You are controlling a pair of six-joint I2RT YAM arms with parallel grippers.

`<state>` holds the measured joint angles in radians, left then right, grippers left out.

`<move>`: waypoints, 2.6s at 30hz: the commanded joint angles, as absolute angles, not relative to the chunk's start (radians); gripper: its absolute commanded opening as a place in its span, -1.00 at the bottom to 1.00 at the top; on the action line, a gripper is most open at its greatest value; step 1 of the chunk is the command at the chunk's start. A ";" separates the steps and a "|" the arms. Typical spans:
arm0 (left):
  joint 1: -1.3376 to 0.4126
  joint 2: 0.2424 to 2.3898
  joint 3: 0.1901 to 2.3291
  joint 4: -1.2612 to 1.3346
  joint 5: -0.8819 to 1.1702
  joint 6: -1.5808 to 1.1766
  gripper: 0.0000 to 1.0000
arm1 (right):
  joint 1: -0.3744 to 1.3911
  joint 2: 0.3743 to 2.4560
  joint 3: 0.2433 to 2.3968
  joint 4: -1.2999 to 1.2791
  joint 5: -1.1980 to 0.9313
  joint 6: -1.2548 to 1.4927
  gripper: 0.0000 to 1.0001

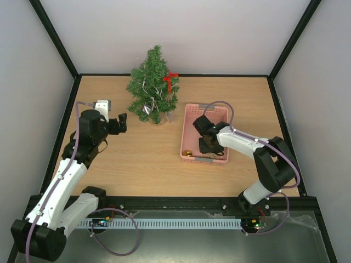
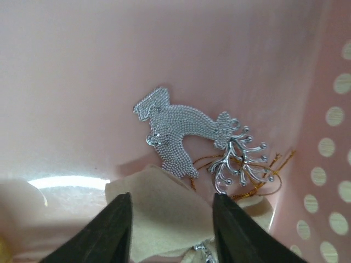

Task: Decorate the small christmas tree
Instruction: Pick up the decoration item from the storage box, then adjust the Christmas tree at the center of the board.

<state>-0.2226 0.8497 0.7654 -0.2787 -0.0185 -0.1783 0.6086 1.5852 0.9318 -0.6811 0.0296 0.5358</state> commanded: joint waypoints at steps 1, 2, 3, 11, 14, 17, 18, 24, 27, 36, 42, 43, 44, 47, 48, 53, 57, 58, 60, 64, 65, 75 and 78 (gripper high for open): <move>-0.227 0.830 0.754 -0.260 -0.020 -0.163 0.99 | 0.602 1.524 0.930 -0.710 0.089 0.561 -0.15; -0.226 0.829 0.754 -0.258 -0.019 -0.162 0.99 | 0.601 1.522 0.931 -0.714 0.088 0.563 -0.08; -0.227 0.827 0.752 -0.256 -0.017 -0.160 0.99 | 0.601 1.523 0.930 -0.717 0.085 0.566 -0.05; -0.227 0.829 0.749 -0.256 0.000 -0.156 0.99 | 0.598 1.558 0.891 -0.661 0.033 0.583 -0.03; -0.226 0.827 0.748 -0.259 -0.004 -0.153 0.99 | 0.597 1.566 0.881 -0.636 0.018 0.580 -0.12; -0.226 0.828 0.749 -0.256 -0.006 -0.149 0.99 | 0.597 1.568 0.887 -0.620 0.010 0.572 -0.38; -0.227 0.829 0.748 -0.256 -0.006 -0.150 0.98 | 0.597 1.562 0.890 -0.615 0.010 0.568 -0.48; -0.226 0.849 0.750 -0.250 0.008 -0.163 0.93 | 0.596 1.503 0.921 -0.614 0.085 0.520 -0.97; -0.226 0.859 0.768 -0.255 0.016 -0.204 0.88 | 0.597 1.463 0.935 -0.607 0.102 0.506 -0.97; 0.012 0.980 0.893 -0.165 0.425 -0.419 0.47 | 0.597 1.301 0.955 -0.549 0.074 0.428 -0.97; 0.122 1.131 0.893 0.024 0.683 -0.545 0.25 | 0.597 1.183 0.971 -0.541 0.057 0.367 -0.97; 0.127 1.156 0.885 0.072 0.721 -0.567 0.22 | 0.597 1.169 0.974 -0.539 0.055 0.363 -0.97; 0.129 1.183 0.876 0.117 0.748 -0.582 0.17 | 0.597 1.152 0.972 -0.532 0.049 0.360 -0.97; 0.129 1.269 0.878 0.186 0.822 -0.588 0.04 | 0.597 1.103 0.956 -0.505 0.028 0.358 -0.97; 0.129 1.295 0.880 0.191 0.838 -0.583 0.03 | 0.597 1.090 0.950 -0.497 0.016 0.357 -0.97; 0.124 1.356 0.851 0.246 0.922 -0.598 0.01 | 0.597 1.052 0.934 -0.482 -0.019 0.352 -0.97; 0.110 1.390 0.833 0.239 0.921 -0.572 -0.05 | 0.597 1.046 0.940 -0.468 -0.037 0.339 -0.97; 0.105 1.397 0.830 0.242 0.926 -0.569 -0.08 | 0.596 1.046 0.943 -0.466 -0.044 0.337 -0.97; 0.094 1.411 0.826 0.238 0.933 -0.560 -0.13 | 0.597 1.041 0.952 -0.460 -0.050 0.336 -0.97; 0.072 1.427 0.823 0.219 0.923 -0.538 -0.20 | 0.597 1.022 0.955 -0.447 -0.050 0.335 -0.97; 0.070 1.431 0.822 0.209 0.916 -0.531 -0.21 | 0.597 1.021 0.955 -0.449 -0.052 0.334 -0.97; 0.053 1.442 0.810 0.203 0.912 -0.513 -0.80 | 0.596 1.003 0.958 -0.451 -0.067 0.338 -0.97; 0.042 1.429 0.806 0.197 0.912 -0.516 -0.94 | 0.597 0.995 0.965 -0.451 -0.074 0.342 -0.97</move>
